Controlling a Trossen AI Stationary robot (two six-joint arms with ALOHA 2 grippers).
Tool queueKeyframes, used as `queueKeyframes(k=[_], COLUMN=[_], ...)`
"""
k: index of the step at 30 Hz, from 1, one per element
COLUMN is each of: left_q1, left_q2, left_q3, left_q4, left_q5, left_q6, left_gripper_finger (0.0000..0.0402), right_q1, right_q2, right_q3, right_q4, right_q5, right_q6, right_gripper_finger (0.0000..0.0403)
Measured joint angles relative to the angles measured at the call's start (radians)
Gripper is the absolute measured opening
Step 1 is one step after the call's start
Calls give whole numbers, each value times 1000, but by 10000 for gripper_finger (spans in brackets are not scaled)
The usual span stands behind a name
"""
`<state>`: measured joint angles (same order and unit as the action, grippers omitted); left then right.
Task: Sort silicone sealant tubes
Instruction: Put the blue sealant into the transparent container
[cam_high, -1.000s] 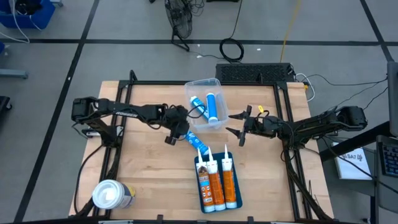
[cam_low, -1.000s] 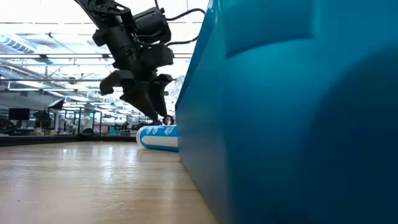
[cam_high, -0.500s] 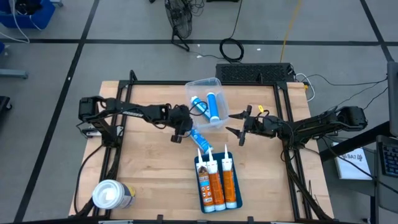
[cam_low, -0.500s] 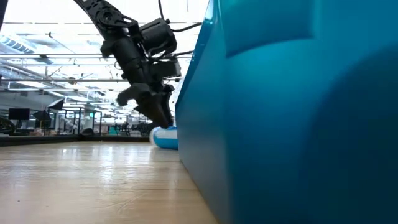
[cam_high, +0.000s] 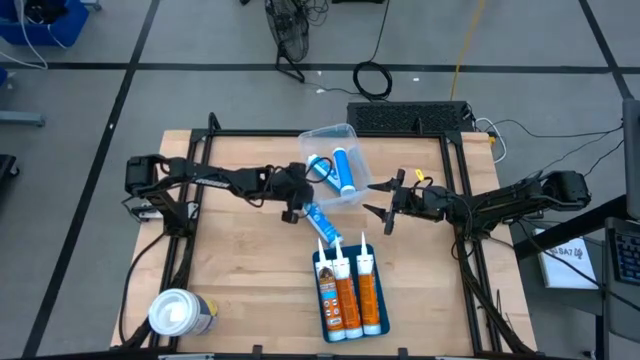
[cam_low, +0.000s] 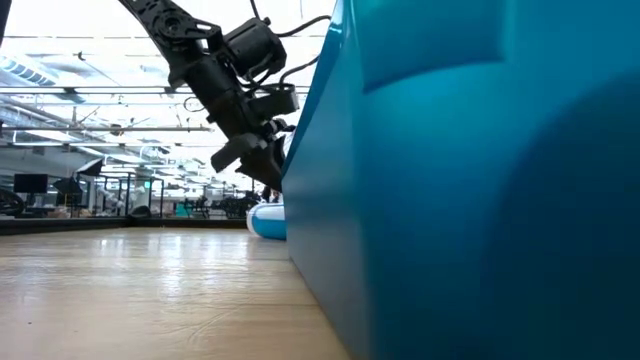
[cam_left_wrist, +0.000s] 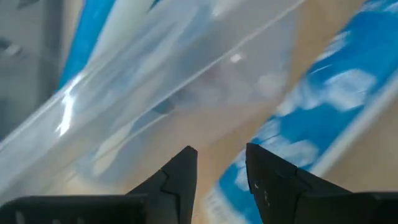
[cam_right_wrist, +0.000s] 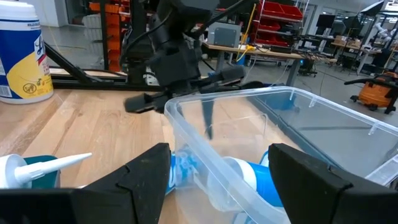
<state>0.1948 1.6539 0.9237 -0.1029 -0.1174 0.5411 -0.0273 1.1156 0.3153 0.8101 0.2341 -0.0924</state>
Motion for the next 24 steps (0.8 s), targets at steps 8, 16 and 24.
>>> queueKeyframes(k=[8, 16, 24], left_q1=[25, 94, 110], left_q2=[0, 0, 21], left_q3=[0, 0, 0], left_q4=[-69, -33, -12], left_q5=[-242, -99, 119], left_q6=[-93, -215, -192], left_gripper_finger=[141, 141, 141], right_q1=[0, 0, 0], right_q2=[0, 0, 0], right_q3=[0, 0, 0], right_q4=[0, 0, 0], right_q5=[0, 0, 0], right_q6=[1, 1, 1], right_gripper_finger=[254, 254, 254])
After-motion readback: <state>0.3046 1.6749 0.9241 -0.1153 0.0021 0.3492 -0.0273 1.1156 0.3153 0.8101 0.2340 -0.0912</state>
